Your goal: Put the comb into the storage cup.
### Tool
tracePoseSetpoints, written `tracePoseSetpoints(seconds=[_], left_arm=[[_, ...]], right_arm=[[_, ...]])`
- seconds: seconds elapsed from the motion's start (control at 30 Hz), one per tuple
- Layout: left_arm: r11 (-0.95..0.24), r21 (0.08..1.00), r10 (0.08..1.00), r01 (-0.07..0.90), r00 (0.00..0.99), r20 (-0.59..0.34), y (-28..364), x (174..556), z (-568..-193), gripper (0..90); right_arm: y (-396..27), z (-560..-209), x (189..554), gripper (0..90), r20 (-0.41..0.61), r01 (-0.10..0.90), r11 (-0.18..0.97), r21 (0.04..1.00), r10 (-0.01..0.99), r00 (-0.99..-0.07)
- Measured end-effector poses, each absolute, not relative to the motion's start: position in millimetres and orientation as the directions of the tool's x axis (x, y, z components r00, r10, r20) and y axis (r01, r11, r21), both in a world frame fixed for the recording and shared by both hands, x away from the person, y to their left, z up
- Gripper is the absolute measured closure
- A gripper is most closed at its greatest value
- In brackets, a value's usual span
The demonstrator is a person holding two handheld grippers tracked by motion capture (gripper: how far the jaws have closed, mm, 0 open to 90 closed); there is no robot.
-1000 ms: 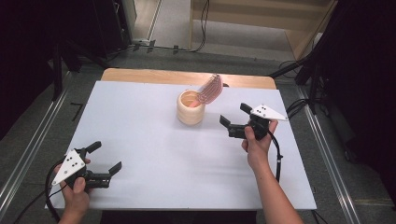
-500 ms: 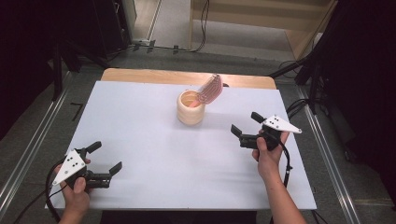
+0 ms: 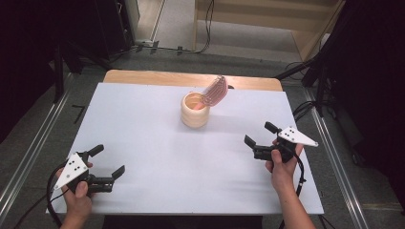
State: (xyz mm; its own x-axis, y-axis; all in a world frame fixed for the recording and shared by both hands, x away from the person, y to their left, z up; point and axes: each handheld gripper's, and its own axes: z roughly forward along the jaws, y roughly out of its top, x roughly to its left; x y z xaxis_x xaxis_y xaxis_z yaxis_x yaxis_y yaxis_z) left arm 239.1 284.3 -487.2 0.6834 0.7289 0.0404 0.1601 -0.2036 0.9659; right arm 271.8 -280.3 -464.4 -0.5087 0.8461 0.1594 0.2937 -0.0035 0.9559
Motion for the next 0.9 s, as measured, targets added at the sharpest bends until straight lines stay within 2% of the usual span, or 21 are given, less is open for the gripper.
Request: tracePoseSetpoints(seconds=[0.9], left_arm=[[-0.204, 0.966, 0.733, 0.161, 0.679, 0.042, 284, 239, -487, 0.0]], right_arm=[[-322, -485, 234, 0.0, 0.168, 0.308, -0.020, 0.951, 0.870, -0.464]])
